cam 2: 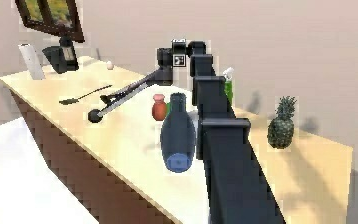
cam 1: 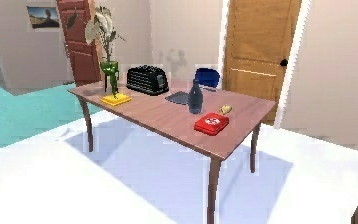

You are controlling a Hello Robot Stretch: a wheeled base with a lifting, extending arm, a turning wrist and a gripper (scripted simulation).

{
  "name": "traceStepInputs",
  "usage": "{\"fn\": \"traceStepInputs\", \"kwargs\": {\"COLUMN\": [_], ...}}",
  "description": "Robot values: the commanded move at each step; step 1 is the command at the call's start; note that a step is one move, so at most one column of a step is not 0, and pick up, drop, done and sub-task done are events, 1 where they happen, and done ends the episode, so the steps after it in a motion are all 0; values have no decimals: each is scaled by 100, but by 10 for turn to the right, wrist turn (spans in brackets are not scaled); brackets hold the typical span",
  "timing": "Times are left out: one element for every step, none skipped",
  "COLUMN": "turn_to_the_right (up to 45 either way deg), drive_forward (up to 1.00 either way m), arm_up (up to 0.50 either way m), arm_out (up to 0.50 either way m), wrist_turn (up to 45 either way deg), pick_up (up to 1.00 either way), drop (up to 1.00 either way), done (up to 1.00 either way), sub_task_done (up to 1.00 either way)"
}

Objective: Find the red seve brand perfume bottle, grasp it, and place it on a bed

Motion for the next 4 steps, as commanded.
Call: {"fn": "traceStepInputs", "kwargs": {"turn_to_the_right": [0,0,0,0], "drive_forward": [0,0,0,0], "arm_up": [0,0,-12,0], "arm_out": [0,0,0,0], "wrist_turn": [450,270,0,0], "pick_up": [0,0,0,100], "drop": [0,0,0,0], "done": [0,0,0,0], "sub_task_done": [0,0,0,0]}}
